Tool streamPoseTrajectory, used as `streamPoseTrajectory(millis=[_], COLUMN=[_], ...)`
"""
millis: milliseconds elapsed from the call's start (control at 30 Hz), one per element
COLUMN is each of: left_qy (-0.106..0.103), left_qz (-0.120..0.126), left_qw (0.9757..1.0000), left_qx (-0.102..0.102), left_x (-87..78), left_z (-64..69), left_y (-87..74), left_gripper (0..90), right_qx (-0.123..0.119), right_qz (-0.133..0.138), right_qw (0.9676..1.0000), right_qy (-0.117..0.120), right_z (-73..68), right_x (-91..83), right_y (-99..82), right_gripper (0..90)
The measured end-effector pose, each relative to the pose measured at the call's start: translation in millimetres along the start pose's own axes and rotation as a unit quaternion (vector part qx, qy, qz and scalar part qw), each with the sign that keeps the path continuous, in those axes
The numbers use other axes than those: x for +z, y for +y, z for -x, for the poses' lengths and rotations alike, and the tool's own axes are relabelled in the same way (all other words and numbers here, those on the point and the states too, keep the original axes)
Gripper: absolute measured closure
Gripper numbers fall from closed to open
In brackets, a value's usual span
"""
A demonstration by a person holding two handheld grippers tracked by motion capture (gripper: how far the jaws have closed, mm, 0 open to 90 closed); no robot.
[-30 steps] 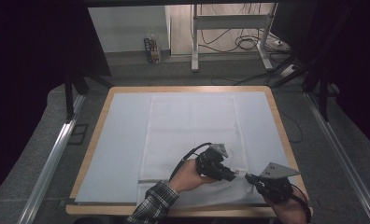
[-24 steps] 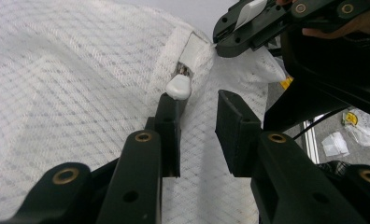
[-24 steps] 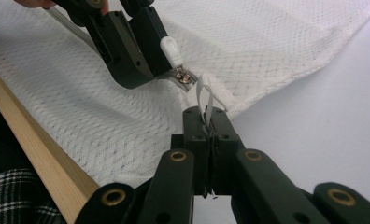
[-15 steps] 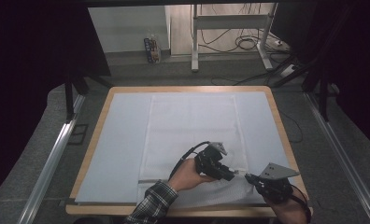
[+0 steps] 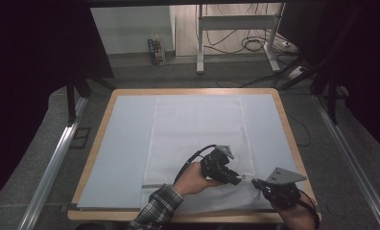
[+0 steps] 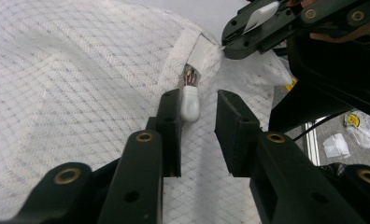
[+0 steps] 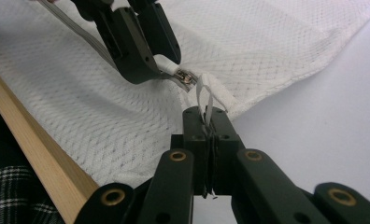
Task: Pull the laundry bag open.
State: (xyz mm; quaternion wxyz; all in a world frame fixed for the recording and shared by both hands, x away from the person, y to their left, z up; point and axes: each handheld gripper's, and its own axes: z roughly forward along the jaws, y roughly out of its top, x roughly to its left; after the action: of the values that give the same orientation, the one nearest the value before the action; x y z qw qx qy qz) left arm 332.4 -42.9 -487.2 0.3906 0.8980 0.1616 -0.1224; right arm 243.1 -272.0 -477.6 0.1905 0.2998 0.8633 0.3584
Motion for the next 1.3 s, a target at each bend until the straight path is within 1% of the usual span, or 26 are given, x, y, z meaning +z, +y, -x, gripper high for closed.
streamPoseTrajectory(millis=[167, 267, 333, 400, 433, 500, 567, 667, 700, 733, 767, 800, 833, 900, 933, 1000, 1033, 1067, 1100, 1133, 1200, 1233, 1267, 1300], left_qy=[0.002, 0.003, 0.0, 0.0, -0.005, -0.004, -0.003, -0.002, -0.001, 0.004, 0.008, 0.014, 0.016, 0.019, 0.018, 0.015, 0.013, 0.008, 0.006, 0.003, -0.004, -0.006, -0.008, -0.008], left_qz=[-0.006, -0.017, -0.02, -0.02, -0.024, -0.029, -0.028, -0.032, -0.025, -0.028, -0.035, -0.032, -0.032, -0.029, -0.035, -0.026, -0.028, -0.022, -0.02, -0.016, -0.007, -0.007, -0.005, -0.005], left_qw=[1.0, 0.9998, 0.9998, 0.9998, 0.9997, 0.9996, 0.9996, 0.9995, 0.9996, 0.9995, 0.9993, 0.9994, 0.9993, 0.9994, 0.9992, 0.9995, 0.9994, 0.9996, 0.9996, 0.9997, 0.9998, 0.9998, 0.9998, 0.9998], left_qx=[-0.005, -0.001, -0.001, 0.0, -0.002, -0.003, -0.006, -0.005, -0.014, -0.011, -0.002, -0.006, -0.005, -0.003, 0.008, 0.006, 0.014, 0.013, 0.017, 0.016, 0.017, 0.019, 0.02, 0.02], left_x=[-0.5, 0.4, 1.4, 1.8, 2.6, 3.1, 3.8, 3.7, 5.1, 5.4, 5.2, 6.2, 6.2, 6.0, 4.1, 3.4, 2.2, 1.9, 0.6, -0.5, -2.9, -4.1, -5.0, -5.0], left_z=[-0.1, 0.0, 0.7, 1.1, 2.0, 2.6, 2.7, 1.7, 3.2, 3.8, 3.6, 5.2, 5.5, 5.8, 4.6, 5.0, 3.9, 4.0, 3.3, 3.3, 2.9, 2.7, 2.9, 2.9], left_y=[1.6, 2.8, 3.1, 3.0, 3.3, 3.8, 4.2, 5.6, 5.9, 6.7, 7.4, 7.7, 7.9, 7.4, 7.2, 5.7, 5.2, 4.1, 3.4, 2.8, 1.6, 1.4, 1.2, 1.2], left_gripper=[76.8, 79.1, 81.0, 81.0, 81.6, 81.9, 82.1, 82.4, 82.5, 82.6, 82.9, 83.5, 84.7, 86.9, 87.2, 87.3, 87.3, 87.4, 87.4, 87.3, 87.4, 87.4, 87.4, 87.3], right_qx=[-0.006, -0.01, -0.01, -0.009, -0.009, -0.01, -0.014, -0.014, -0.015, -0.016, -0.017, -0.017, -0.017, -0.013, -0.01, -0.006, -0.002, 0.001, 0.007, 0.013, 0.022, 0.032, 0.039, 0.051], right_qz=[-0.002, -0.003, -0.004, -0.005, -0.005, -0.005, -0.007, -0.007, -0.007, -0.007, -0.008, -0.008, -0.009, -0.01, -0.01, -0.009, -0.008, -0.008, -0.007, -0.005, -0.009, -0.013, -0.015, -0.011], right_qw=[1.0, 0.9999, 0.9999, 0.9999, 0.9999, 0.9999, 0.9998, 0.9998, 0.9998, 0.9998, 0.9998, 0.9998, 0.9998, 0.9998, 0.9999, 0.9999, 1.0, 1.0, 1.0, 0.9999, 0.9997, 0.9994, 0.9991, 0.9984], right_qy=[-0.001, -0.003, -0.004, -0.005, -0.005, -0.006, -0.008, -0.008, -0.008, -0.008, -0.007, -0.007, -0.007, -0.008, -0.007, -0.004, -0.002, -0.001, -0.001, 0.0, 0.001, 0.005, 0.01, 0.023], right_z=[-0.8, -1.1, -1.3, -1.4, -1.4, -1.7, -2.2, -2.4, -2.6, -2.7, -2.8, -3.0, -2.9, -2.0, -1.4, -0.4, 0.1, 0.4, 1.1, 2.1, 4.2, 6.1, 7.5, 9.9], right_x=[0.1, 0.1, 0.3, 0.4, 0.6, 0.6, 0.9, 0.7, 0.6, 0.6, 0.7, 0.8, 0.8, 0.9, 0.8, 0.7, 0.8, 1.1, 1.4, 2.3, 4.3, 7.0, 8.7, 10.5], right_y=[0.3, 0.5, 0.4, 0.4, 0.4, 0.7, 0.7, 0.9, 0.9, 0.9, 0.9, 1.0, 0.9, 0.6, 0.5, 0.3, 0.1, 0.1, -0.1, -0.4, -1.1, -1.9, -2.5, -3.9], right_gripper=[86.6, 86.6, 86.6, 86.6, 86.6, 86.6, 86.6, 86.6, 86.6, 86.6, 86.6, 86.6, 86.5, 86.6, 86.5, 86.0, 84.2, 80.4, 73.9, 69.3, 56.6, 49.7, 47.8, 46.7])
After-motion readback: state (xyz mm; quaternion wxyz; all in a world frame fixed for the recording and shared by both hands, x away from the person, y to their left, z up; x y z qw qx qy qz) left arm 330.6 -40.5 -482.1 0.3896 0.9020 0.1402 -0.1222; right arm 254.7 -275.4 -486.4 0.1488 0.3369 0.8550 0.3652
